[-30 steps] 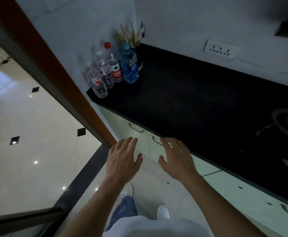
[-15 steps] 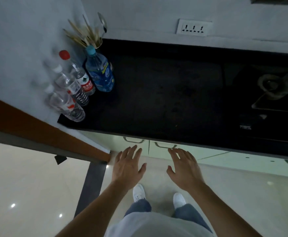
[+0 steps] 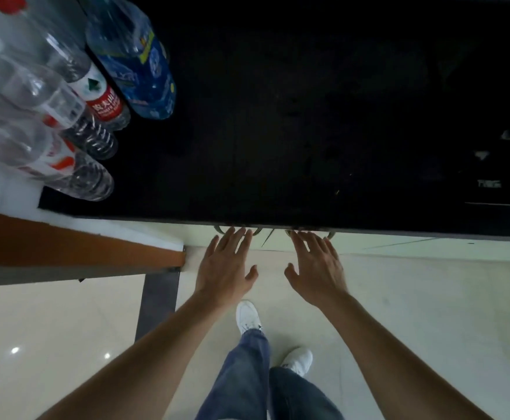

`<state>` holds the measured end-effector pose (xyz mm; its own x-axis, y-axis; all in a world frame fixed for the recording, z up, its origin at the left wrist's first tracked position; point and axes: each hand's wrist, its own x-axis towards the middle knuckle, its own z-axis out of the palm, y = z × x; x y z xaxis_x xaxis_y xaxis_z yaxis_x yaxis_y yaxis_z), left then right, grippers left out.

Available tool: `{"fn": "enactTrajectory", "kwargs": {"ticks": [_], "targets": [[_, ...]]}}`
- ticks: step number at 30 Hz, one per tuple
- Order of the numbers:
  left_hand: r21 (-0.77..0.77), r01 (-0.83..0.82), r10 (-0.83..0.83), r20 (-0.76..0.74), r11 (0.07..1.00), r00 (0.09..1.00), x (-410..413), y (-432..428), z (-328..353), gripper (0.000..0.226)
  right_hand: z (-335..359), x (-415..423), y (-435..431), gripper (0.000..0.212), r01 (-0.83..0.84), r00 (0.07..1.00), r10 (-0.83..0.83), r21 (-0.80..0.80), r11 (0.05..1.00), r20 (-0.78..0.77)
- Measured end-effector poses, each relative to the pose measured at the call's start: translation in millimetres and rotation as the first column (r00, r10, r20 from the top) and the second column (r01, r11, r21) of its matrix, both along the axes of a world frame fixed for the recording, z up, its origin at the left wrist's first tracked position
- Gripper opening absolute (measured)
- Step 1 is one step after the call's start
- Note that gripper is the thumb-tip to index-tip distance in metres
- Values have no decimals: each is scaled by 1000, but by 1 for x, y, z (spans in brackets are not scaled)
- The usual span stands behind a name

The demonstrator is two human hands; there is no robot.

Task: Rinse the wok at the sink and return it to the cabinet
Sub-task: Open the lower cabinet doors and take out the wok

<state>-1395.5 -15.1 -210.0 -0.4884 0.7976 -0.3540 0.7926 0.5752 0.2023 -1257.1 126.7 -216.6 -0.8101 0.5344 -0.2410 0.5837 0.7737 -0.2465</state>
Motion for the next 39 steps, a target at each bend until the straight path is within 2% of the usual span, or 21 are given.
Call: {"fn": "enactTrajectory", "kwargs": {"ticks": [6,10,15,23,28,30,33,35,37,39], "targets": [[58,-5,7,-31,998,999,6,-10,-17,73,-18,8,-7,67,54,994,-54,-10,999,-93],[53,2,-1,-18,999,1000,15,-26,-21,71,-22,30,-15,64,22,986,-28,-41,999,-163],[48,33,-31,-49,998,998,34,-58,-19,68,-16,61,-29,61,38,996,-47,-127,991,-74],[4,53,-53,-65,999,996,71,-131,-21,73,-3,126,-59,49,27,1000,-25,-128,991,14],[-2,12,-12,-71,1000,997,88,-184,-14,77,7,177,-71,38,24,999,-19,-117,993,47],[8,-30,30,-40,1000,999,92,-208,-12,78,10,200,-75,36,70,996,-63,-128,989,57],[-6,-110,110,27,994,994,97,-243,-8,84,8,237,-81,54,162,987,-158,-138,977,37],[11,-206,204,81,979,976,100,-259,-5,88,6,259,-85,54,245,969,-246,-130,961,8],[49,-374,364,146,926,920,104,-265,-4,87,6,271,-91,50,365,930,-367,-129,922,9],[133,-551,518,220,824,827,110,-258,0,78,4,277,-96,45,497,866,-500,-119,859,2]]}}
